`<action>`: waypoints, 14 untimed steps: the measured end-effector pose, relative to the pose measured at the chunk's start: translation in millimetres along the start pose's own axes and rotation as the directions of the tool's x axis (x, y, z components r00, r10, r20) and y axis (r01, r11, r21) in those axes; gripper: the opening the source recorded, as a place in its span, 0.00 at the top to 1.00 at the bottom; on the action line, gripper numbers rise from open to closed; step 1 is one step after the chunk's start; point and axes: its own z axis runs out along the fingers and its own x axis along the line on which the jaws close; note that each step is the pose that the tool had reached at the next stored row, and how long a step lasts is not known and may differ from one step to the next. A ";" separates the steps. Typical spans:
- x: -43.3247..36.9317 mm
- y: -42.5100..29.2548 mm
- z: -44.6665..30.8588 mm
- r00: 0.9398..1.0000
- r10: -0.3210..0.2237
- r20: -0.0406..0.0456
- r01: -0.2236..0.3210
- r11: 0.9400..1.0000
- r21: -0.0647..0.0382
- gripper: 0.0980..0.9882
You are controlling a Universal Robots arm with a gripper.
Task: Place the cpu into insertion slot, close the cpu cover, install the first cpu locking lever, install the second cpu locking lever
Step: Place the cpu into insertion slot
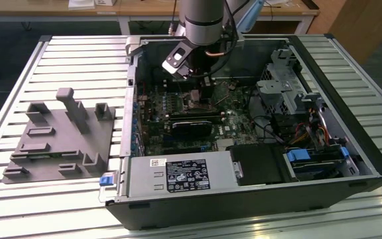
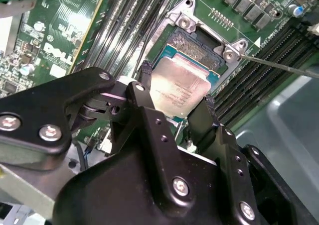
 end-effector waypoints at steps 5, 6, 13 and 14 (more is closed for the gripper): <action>0.2 -0.9 8.2 1.000 0.000 0.000 0.000 1.000 0.000 0.50; 0.2 -1.0 9.4 1.000 0.000 0.000 0.000 1.000 0.000 0.50; 0.4 -2.8 16.9 1.000 0.000 0.000 0.000 1.000 0.000 0.50; 0.5 -3.0 18.2 1.000 0.000 0.000 0.000 1.000 0.000 0.50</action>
